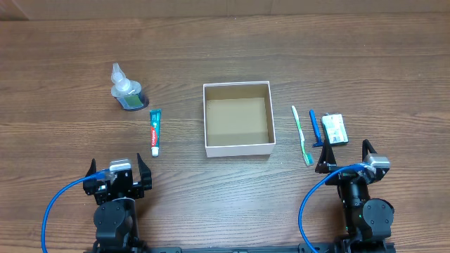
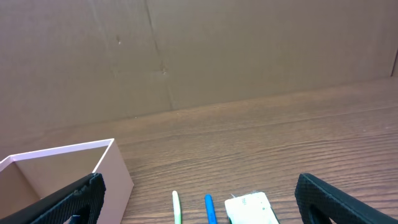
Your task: Pack container
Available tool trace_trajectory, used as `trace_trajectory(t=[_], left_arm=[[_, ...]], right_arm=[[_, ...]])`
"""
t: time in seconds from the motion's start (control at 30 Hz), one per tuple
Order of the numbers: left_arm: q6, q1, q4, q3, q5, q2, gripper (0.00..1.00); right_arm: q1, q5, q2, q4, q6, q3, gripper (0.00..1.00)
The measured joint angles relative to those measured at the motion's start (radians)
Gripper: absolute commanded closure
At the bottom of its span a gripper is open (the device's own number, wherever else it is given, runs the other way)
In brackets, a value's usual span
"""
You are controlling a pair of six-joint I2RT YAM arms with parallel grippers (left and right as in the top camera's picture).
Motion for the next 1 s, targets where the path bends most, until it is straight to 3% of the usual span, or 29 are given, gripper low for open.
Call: trace_trajectory(t=[0.8, 0.9, 1.0], left_arm=[[-0.002, 0.000, 0.004, 0.000, 0.006, 0.000, 0.00], [-0.108, 0.000, -0.008, 0.000, 0.119, 0.000, 0.00], [-0.378, 0.000, -0.008, 0.000, 0.335, 0.000, 0.00]], right_arm=[[0.000, 0.001, 0.000, 0.000, 0.000, 0.000, 0.00], [0.000, 0.000, 0.000, 0.000, 0.000, 0.000, 0.00], [0.000, 0.000, 0.000, 0.000, 0.000, 0.000, 0.00]])
